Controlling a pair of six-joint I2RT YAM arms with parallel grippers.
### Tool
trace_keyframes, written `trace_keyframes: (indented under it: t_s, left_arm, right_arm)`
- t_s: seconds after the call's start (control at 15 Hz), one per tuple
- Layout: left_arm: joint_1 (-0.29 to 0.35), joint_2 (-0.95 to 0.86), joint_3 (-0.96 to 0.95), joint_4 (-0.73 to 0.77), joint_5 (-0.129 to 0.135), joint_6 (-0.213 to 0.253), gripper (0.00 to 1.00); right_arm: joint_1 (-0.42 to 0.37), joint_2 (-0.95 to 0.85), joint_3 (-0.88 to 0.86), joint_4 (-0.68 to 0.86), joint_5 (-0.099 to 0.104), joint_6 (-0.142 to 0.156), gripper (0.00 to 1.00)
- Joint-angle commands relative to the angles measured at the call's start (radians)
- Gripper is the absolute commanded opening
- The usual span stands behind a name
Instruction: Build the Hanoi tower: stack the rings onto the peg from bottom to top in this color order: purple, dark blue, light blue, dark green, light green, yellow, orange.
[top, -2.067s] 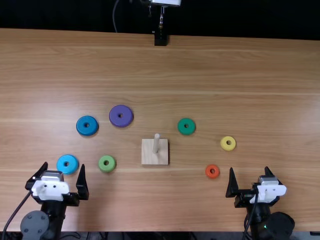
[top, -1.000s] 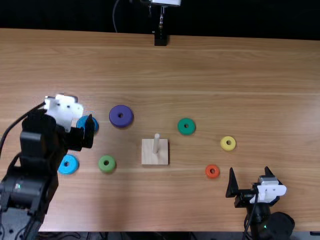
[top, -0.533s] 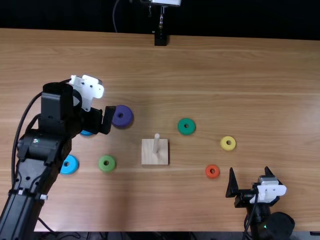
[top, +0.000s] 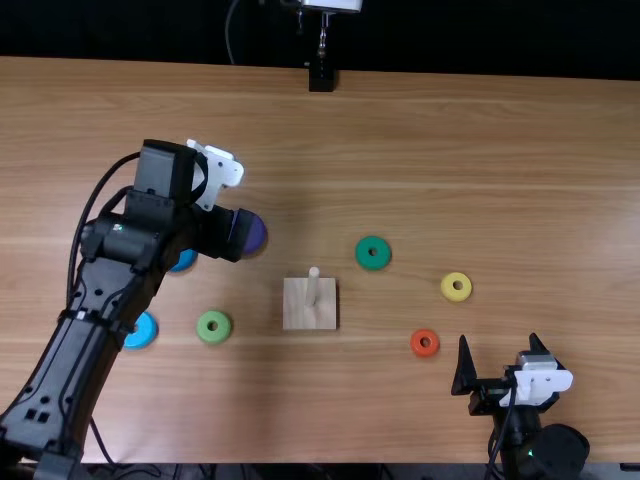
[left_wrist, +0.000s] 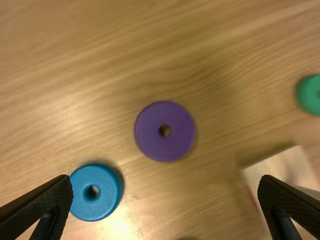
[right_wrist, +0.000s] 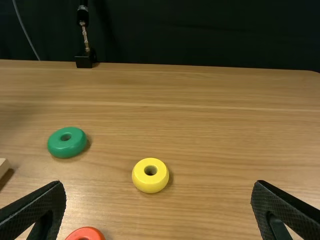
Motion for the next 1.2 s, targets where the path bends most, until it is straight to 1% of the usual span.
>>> trace_keyframes:
  t_s: [0.0,0.07,0.13,0.2,0.4,0.47,0.6,0.87,1.13]
  left_arm:
    - [-0.036,0.056,0.025,0.000,-0.095,0.018,1.00]
    - [-0.063,0.089,0.030,-0.002,-0.146,0.016,1.00]
    - [-0.072,0.122,0.045,-0.002,-0.185,0.016,1.00]
    - [-0.074,0.147,0.063,-0.002,-0.198,0.016,1.00]
    - [-0.083,0.205,0.079,0.002,-0.187,0.013,1.00]
    - [-0.083,0.220,0.080,0.004,-0.190,0.009,1.00]
    - [-0.083,0.251,0.080,0.019,-0.183,0.009,1.00]
    - [-0.085,0.299,0.091,0.090,-0.181,0.005,1.00]
    - [-0.092,0.352,0.116,0.092,-0.181,0.005,1.00]
  right_arm:
    - [-0.015,-0.002,-0.071,-0.077,-0.013,0.006,1.00]
    - [-0.015,-0.002,-0.071,-0.077,-0.013,0.006,1.00]
    - [-0.015,-0.002,-0.071,-0.077,-0.013,0.008,1.00]
    - [-0.015,-0.002,-0.071,-0.077,-0.013,0.006,1.00]
    - [-0.015,-0.002,-0.071,-0.077,-0.015,0.006,1.00]
    - [-0.015,-0.002,-0.071,-0.077,-0.013,0.006,1.00]
    - [-0.015,-0.002,-0.071,-0.077,-0.015,0.006,1.00]
    - [-0.015,-0.002,-0.071,-0.077,-0.013,0.006,1.00]
    - [-0.015,-0.002,-0.071,-0.077,-0.013,0.008,1.00]
